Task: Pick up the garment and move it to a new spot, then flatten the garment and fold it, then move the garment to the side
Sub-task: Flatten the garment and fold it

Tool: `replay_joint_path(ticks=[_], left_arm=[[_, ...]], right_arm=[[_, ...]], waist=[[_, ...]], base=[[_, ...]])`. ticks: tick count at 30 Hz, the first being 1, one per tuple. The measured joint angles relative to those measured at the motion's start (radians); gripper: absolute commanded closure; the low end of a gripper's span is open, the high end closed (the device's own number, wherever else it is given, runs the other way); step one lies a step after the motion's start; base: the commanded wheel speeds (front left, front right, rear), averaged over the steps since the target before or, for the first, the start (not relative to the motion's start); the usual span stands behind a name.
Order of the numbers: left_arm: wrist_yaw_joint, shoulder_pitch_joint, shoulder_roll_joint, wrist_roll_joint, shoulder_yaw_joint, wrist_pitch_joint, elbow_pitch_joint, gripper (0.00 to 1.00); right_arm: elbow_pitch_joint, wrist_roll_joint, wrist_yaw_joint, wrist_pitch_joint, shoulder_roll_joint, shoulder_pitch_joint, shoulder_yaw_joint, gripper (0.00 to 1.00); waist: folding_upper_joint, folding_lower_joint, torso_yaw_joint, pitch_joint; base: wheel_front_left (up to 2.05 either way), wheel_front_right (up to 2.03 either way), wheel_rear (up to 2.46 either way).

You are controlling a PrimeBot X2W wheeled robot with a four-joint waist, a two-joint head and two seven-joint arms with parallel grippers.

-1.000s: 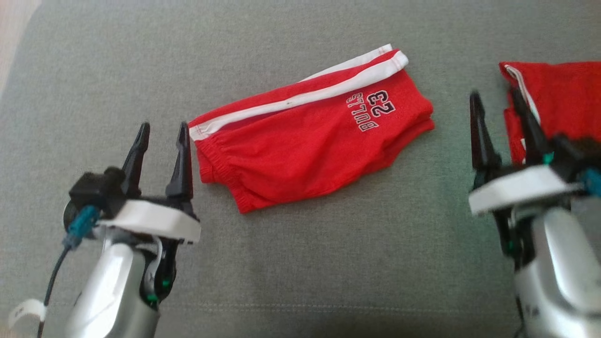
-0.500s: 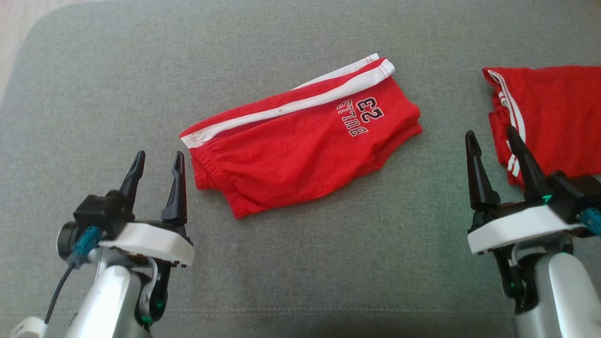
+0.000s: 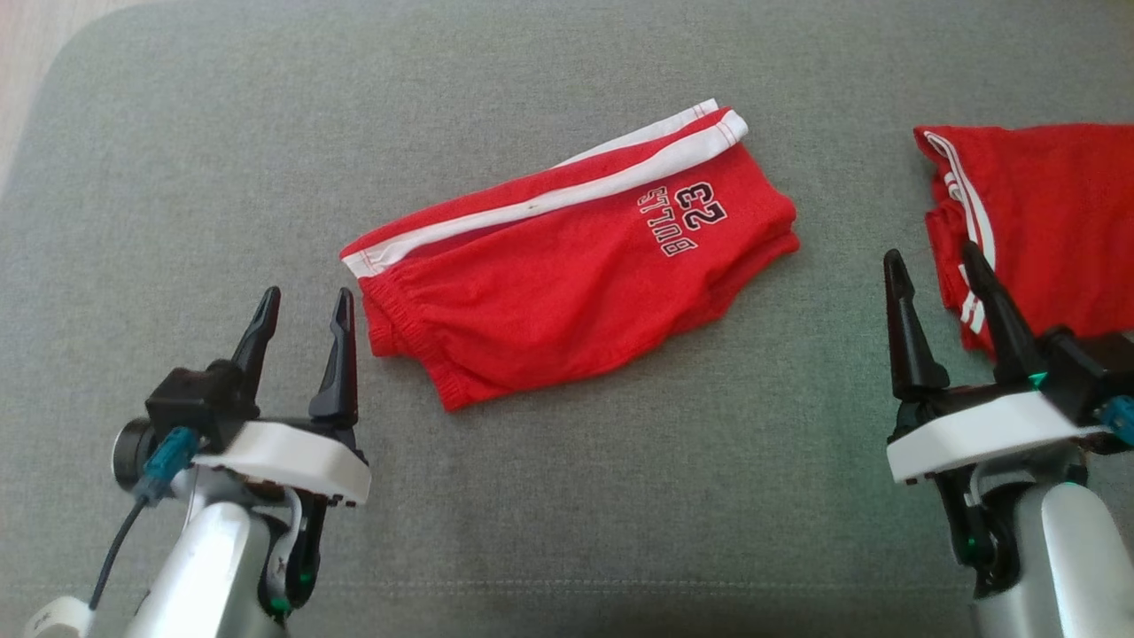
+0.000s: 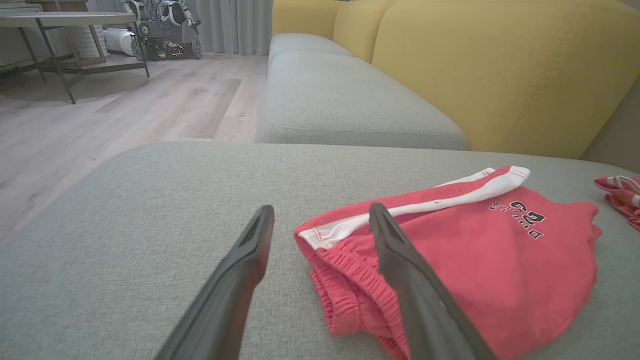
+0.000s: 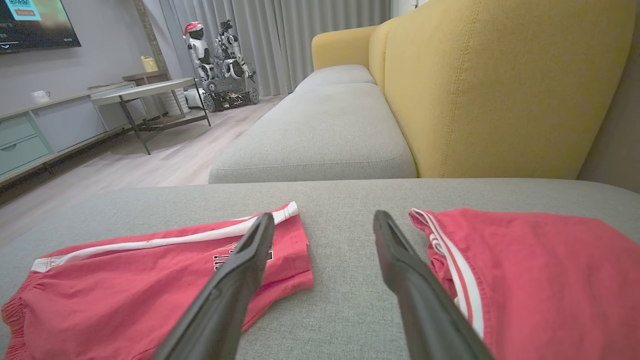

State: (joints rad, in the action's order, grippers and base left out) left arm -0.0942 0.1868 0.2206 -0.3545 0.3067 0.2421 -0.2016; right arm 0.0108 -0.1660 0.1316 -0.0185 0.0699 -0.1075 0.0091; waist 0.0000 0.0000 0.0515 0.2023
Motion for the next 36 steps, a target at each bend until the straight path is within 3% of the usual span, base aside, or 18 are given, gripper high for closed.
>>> replay_joint_path(ticks=[6, 10, 19, 24, 28, 29, 30, 31, 36], left_arm=[[-0.002, 0.002, 0.0, -0.001, 0.002, 0.0, 0.007, 0.0], [-0.002, 0.012, -0.001, -0.001, 0.006, 0.0, 0.009, 0.0], [0.017, 0.093, -0.014, 0.0, 0.02, 0.006, 0.004, 0.0], [0.026, 0.108, -0.031, 0.001, 0.025, 0.007, -0.011, 0.0], [0.033, 0.11, -0.037, 0.001, 0.024, 0.007, -0.025, 0.0], [0.033, 0.11, -0.038, 0.001, 0.024, 0.007, -0.026, 0.0], [0.033, 0.11, -0.038, 0.001, 0.023, 0.007, -0.028, 0.0], [0.033, 0.11, -0.039, 0.002, 0.021, 0.007, -0.028, 0.0], [0.033, 0.11, -0.041, 0.012, 0.005, 0.007, -0.026, 0.0]], right_arm=[[-0.015, 0.0, 0.0, -0.012, 0.0, -0.013, -0.013, 0.0], [-0.094, 0.0, 0.0, -0.019, 0.001, -0.1, -0.015, 0.0], [-0.466, 0.0, 0.0, -0.022, 0.011, -0.421, 0.048, 0.0], [-0.695, 0.008, 0.0, -0.017, 0.01, -0.492, 0.052, 0.0], [-0.796, 0.011, 0.0, 0.008, 0.009, -0.516, 0.045, 0.0], [-0.811, 0.011, 0.0, 0.014, 0.009, -0.528, 0.049, 0.51], [-0.827, 0.01, 0.0, 0.015, 0.008, -0.538, 0.053, 0.81], [-0.836, 0.007, 0.0, 0.022, 0.008, -0.544, 0.057, 1.0], [-0.86, -0.024, 0.0, 0.059, 0.001, -0.539, 0.091, 1.0]], waist=[[0.0, 0.0, 0.006, 0.016], [0.0, 0.0, 0.015, 0.039], [0.0, 0.0, 0.058, 0.102], [0.0, 0.0, 0.082, 0.129], [0.0, 0.0, 0.091, 0.138], [0.0, 0.0, 0.091, 0.138], [0.0, 0.0, 0.091, 0.138], [0.0, 0.0, 0.09, 0.138], [0.0, 0.0, 0.079, 0.132]], base=[[0.0, 0.0, 0.0], [0.0, 0.0, 0.0], [0.0, 0.0, 0.0], [0.0, 0.0, 0.0], [0.0, 0.0, 0.0], [0.0, 0.0, 0.0], [0.0, 0.0, 0.0], [0.0, 0.0, 0.0], [0.0, 0.0, 0.0]])
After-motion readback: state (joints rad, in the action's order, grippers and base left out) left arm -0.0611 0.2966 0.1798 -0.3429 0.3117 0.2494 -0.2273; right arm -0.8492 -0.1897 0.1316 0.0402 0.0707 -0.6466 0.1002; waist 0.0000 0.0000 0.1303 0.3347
